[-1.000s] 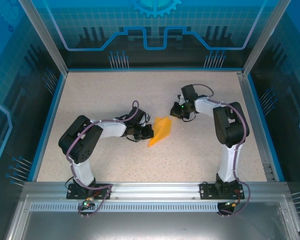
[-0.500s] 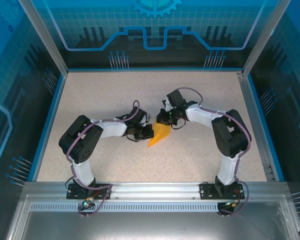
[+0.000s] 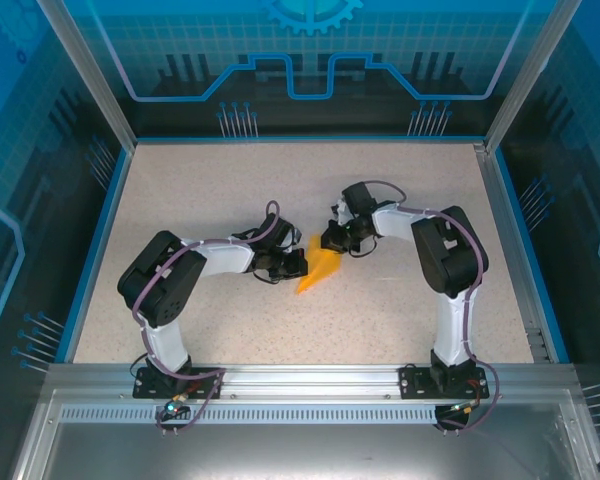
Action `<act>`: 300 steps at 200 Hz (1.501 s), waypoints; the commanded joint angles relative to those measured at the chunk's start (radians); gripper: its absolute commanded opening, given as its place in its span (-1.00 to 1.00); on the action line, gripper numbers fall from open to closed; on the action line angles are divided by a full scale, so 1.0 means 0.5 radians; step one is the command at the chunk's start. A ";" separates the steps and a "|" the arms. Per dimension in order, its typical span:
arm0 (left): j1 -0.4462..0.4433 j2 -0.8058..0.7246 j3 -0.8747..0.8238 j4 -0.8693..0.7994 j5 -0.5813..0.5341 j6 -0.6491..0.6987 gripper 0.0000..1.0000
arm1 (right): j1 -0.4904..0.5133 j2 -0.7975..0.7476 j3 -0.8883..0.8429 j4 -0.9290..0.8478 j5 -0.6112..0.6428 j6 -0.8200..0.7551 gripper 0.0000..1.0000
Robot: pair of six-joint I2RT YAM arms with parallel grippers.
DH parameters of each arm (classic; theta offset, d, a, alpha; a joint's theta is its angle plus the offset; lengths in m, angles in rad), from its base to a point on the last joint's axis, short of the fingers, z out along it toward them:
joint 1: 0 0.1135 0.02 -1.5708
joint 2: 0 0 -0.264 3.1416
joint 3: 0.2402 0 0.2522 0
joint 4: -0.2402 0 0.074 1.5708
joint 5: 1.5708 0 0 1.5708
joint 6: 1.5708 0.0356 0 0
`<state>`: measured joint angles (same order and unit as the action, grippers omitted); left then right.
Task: Fold a paper plane with a square sheet of paper (pick it up from the middle)
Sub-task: Fourth fold the wing at the center of the table.
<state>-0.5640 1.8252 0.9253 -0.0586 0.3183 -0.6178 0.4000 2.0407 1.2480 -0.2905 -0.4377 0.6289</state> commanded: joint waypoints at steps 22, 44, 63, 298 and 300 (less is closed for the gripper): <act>-0.034 0.072 -0.050 -0.276 -0.054 0.060 -1.00 | -0.222 0.077 0.096 -0.058 0.174 -0.067 -0.87; -0.033 0.074 -0.050 -0.270 -0.054 0.060 -1.00 | -0.273 0.043 0.142 -0.080 0.227 -0.058 -0.88; -0.033 0.074 -0.044 -0.269 -0.052 0.059 -1.00 | -0.268 -0.042 0.155 -0.088 0.233 -0.064 -0.87; -0.039 -0.152 0.007 -0.151 0.066 -0.016 -0.98 | 0.222 -0.039 -0.333 0.084 0.029 0.199 -0.92; -0.041 -0.162 0.006 -0.145 0.069 -0.021 -0.97 | 0.224 -0.036 -0.333 0.082 0.033 0.199 -0.92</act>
<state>-0.5728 1.8160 0.9401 -0.0952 0.3119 -0.6212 0.5156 1.9640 1.1141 -0.2302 -0.4656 0.7261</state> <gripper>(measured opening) 0.050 0.042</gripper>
